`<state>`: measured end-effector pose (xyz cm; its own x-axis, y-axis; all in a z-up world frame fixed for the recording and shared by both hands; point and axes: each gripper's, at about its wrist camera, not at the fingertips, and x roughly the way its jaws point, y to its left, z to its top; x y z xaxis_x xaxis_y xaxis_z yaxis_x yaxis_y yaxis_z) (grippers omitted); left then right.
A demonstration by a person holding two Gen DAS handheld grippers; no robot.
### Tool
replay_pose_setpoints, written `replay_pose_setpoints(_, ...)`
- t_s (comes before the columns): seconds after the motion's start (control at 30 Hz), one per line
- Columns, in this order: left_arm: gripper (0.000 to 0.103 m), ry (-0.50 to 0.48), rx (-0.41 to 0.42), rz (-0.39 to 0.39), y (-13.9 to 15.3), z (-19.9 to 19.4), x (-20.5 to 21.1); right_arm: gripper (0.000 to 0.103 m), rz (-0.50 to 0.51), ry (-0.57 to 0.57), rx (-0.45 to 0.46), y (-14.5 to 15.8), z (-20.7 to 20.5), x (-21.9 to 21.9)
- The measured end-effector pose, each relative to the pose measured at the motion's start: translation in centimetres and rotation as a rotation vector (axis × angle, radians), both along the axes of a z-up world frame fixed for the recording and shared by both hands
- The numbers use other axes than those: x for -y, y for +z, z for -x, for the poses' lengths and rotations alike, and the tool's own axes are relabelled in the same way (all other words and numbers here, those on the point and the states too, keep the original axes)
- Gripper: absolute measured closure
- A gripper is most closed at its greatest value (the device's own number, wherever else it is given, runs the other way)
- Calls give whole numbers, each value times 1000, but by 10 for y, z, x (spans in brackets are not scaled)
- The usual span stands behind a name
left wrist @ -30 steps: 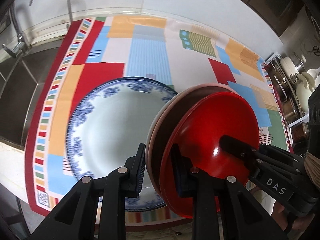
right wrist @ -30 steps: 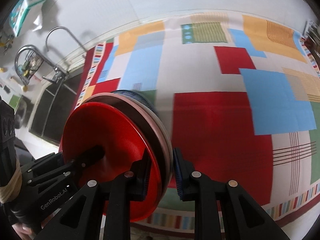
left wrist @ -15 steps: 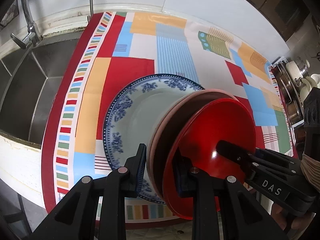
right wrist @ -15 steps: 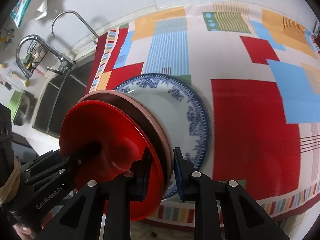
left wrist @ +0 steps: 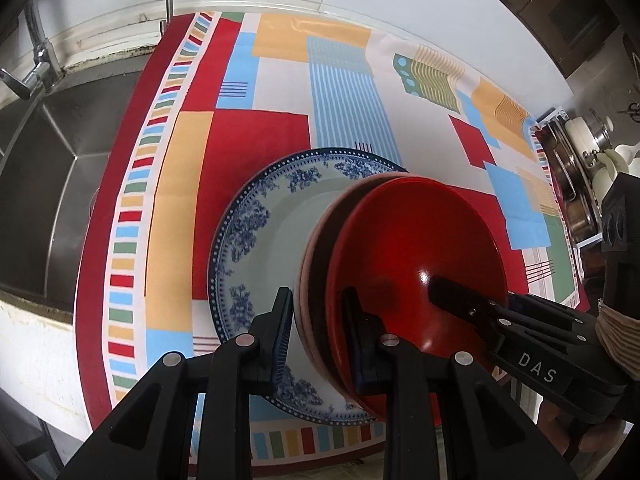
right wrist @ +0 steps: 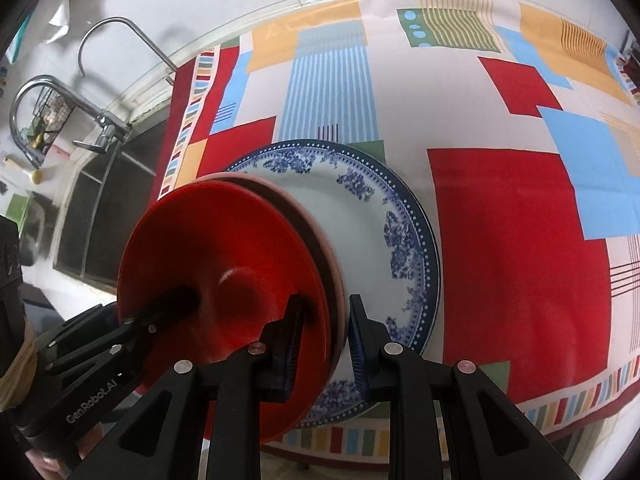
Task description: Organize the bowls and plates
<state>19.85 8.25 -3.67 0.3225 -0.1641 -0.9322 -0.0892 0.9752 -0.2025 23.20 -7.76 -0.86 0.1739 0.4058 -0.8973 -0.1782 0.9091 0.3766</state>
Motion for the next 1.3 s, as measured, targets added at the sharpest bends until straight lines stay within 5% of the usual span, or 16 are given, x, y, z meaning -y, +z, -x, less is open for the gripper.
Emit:
replay_pose_setpoints(0.37, 73, -56, 37, -4, 2, -3, -1, 77, 32, -31, 56, 3, -1, -5)
replay_pose_setpoints(0.6, 55, -88, 162, -129, 25, 11, 9, 55, 46, -92, 129, 14, 10, 6)
replay_pose_setpoints(0.8, 39, -63, 296, -205, 48, 41, 19, 32, 51, -174, 303, 44, 32, 29)
replay_pose_setpoints(1.07, 22, 12, 423, -260, 68, 87, 39, 24, 16, -209, 441, 61, 67, 59)
replay_pose_setpoints(1.3, 16, 73, 458, -260, 69, 133, 58, 14, 42, -197, 547, 70, 110, 83)
